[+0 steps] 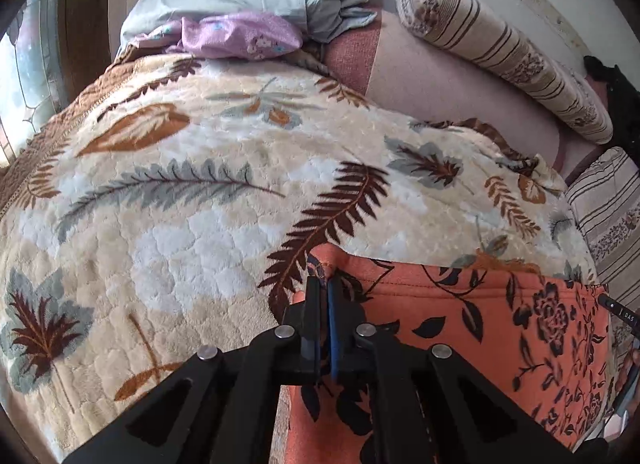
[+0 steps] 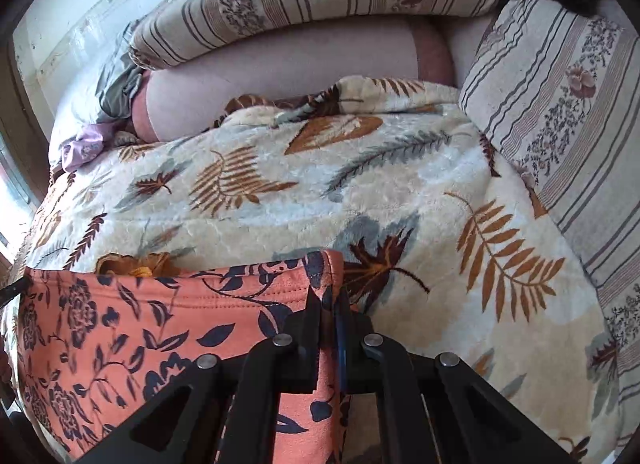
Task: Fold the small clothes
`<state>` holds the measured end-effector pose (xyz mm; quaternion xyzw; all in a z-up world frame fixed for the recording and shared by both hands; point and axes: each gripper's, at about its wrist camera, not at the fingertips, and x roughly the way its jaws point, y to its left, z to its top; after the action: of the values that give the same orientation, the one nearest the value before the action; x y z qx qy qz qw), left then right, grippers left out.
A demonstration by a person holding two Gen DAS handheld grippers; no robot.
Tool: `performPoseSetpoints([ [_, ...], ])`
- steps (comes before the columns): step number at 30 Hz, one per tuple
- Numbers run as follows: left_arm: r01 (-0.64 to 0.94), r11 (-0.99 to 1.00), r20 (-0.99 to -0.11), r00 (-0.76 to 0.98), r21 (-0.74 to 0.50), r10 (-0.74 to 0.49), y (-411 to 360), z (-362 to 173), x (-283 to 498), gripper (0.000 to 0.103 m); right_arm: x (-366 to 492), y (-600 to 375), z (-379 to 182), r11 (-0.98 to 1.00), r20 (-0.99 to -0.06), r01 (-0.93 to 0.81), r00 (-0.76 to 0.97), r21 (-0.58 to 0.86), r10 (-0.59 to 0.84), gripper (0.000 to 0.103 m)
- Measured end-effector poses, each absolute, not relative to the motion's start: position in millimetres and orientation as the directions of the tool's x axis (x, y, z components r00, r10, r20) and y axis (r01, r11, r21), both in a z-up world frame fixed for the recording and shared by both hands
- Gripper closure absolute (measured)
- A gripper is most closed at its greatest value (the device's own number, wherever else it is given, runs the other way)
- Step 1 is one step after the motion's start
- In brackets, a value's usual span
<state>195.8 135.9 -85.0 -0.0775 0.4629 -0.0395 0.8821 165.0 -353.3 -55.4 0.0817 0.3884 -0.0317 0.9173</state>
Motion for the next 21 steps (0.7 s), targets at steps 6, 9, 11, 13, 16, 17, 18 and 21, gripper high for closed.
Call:
performPoseSetpoints([
  [6, -0.039, 0.992, -0.83, 0.552, -0.12, -0.079, 134, -93, 192, 0.077, 180, -365, -104, 0.956, -0.765, 0.176, 0.64, 0.236, 0.071, 0.078],
  [9, -0.026, 0.99, -0.795, 0.599, -0.138, -0.095, 140, -62, 169, 0.071, 159, -367, -83, 0.953, -0.749, 0.219, 0.663, 0.209, 0.012, 0.038],
  [11, -0.002, 0.987, -0.77, 0.626, -0.162, -0.125, 139, -43, 145, 0.067, 134, -370, -62, 0.94, -0.693, 0.206, 0.719, 0.272, 0.043, 0.038],
  [13, 0.032, 0.984, -0.747, 0.647, -0.173, -0.152, 134, -32, 118, 0.059, 107, -367, -45, 0.915, -0.635, 0.151, 0.761, 0.374, 0.133, 0.038],
  [16, 0.069, 0.984, -0.747, 0.644, -0.161, -0.168, 118, -40, 81, 0.051, 75, -352, -42, 0.833, -0.531, 0.002, 0.771, 0.553, 0.351, 0.027],
  [17, 0.075, 0.986, -0.761, 0.627, -0.15, -0.164, 113, -51, 73, 0.051, 70, -349, -51, 0.792, -0.511, -0.018, 0.755, 0.61, 0.411, 0.026],
  [18, 0.079, 0.988, -0.78, 0.605, -0.135, -0.156, 108, -65, 67, 0.051, 67, -346, -66, 0.747, -0.5, -0.019, 0.732, 0.665, 0.463, 0.026],
  [21, 0.075, 0.997, -0.843, 0.535, -0.013, -0.051, 97, -117, 62, 0.046, 67, -354, -127, 0.714, -0.603, 0.161, 0.676, 0.682, 0.424, 0.03],
])
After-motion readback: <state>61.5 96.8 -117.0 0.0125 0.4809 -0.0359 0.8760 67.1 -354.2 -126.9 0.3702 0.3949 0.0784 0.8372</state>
